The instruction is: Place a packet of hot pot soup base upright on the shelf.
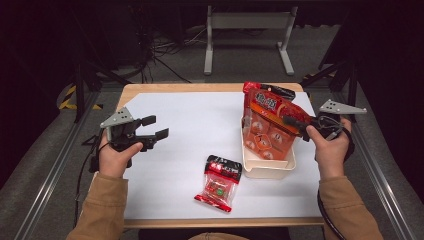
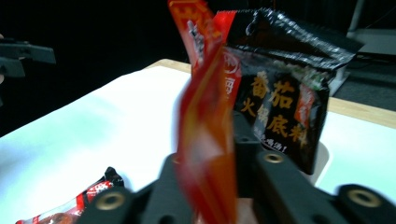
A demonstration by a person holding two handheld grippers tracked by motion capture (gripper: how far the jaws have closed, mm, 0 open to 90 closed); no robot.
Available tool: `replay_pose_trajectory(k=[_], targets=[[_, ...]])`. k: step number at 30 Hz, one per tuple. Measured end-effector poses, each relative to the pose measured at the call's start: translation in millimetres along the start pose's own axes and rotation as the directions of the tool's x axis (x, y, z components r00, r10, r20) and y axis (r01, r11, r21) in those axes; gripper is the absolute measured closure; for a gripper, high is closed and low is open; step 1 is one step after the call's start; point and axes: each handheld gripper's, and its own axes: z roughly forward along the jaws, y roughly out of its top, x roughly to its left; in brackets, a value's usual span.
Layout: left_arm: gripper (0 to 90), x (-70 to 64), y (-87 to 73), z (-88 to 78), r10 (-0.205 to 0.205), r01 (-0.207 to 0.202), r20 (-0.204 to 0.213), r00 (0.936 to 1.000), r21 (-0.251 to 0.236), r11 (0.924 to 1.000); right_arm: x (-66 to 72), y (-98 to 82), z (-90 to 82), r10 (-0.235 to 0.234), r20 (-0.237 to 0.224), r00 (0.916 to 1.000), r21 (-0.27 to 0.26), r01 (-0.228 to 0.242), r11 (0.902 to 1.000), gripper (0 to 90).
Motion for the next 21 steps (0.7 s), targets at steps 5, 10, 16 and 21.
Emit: replay_pose_trajectory(k=[5,10,16,21], targets=[[24.0,-3.0,-1.3,6.7,0.011,-0.012,0.012,0.9999,0.044,0.999,0.9,3.9,-5.3,0.002,0.013,0.9999,-0.019,-0.002,0.9998,53.1],[21.7,-6.4,-2.4,13.5,0.02,-0.022,0.025,0.9995,0.067,0.9975,1.9,4.2,-13.5,-0.015,0.016,0.9998,-0.022,0.016,0.9996,39.7],[26.3,-11.3,-5.5,22.0,0.024,-0.029,0.056,0.9981,0.09,0.9955,5.2,1.7,-24.8,-0.041,0.031,0.9987,-0.023,0.042,0.9988,29.5],[29.0,-13.7,-6.4,26.8,0.023,-0.031,0.08,0.9966,0.11,0.9934,11.7,-4.1,-32.9,-0.091,0.056,0.9943,0.001,0.091,0.9959,25.9]])
